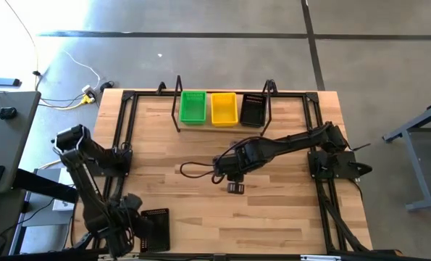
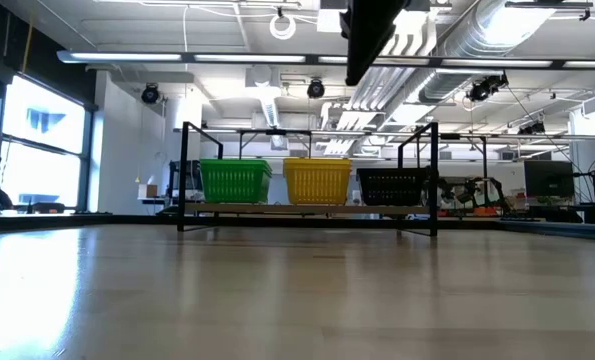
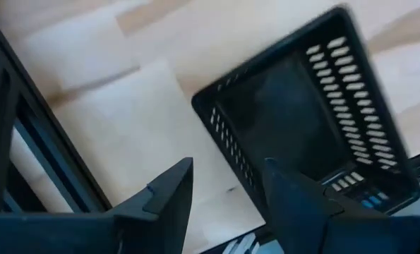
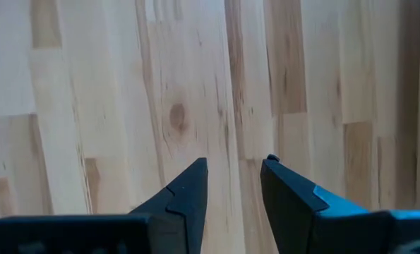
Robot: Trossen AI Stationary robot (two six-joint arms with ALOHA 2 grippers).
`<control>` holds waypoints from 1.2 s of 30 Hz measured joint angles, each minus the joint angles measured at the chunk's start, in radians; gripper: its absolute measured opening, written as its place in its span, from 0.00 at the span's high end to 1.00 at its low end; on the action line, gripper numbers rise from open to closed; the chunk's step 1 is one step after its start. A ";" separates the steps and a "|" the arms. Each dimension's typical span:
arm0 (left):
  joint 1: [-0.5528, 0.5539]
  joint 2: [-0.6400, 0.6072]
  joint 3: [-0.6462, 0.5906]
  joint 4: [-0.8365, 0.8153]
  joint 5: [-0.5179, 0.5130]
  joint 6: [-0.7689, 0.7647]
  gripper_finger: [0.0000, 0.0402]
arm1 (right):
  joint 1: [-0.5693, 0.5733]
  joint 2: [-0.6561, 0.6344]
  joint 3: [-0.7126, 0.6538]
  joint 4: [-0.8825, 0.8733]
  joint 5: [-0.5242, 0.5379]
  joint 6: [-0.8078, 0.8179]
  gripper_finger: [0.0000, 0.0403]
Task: Stack baskets on shelf by color
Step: Stack the black bin on top of the black bins on the shelf
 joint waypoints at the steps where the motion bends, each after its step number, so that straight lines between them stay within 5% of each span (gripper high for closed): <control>1: 0.002 0.011 0.000 0.009 0.009 -0.001 0.60 | 0.000 0.000 0.000 -0.005 0.000 0.000 0.71; 28: 0.082 0.233 0.000 0.154 0.096 -0.010 0.61 | 0.001 0.000 0.000 -0.056 -0.022 -0.030 0.71; 36: 0.111 0.233 0.000 0.168 0.114 -0.010 0.80 | 0.003 0.000 0.000 -0.061 -0.022 -0.070 0.71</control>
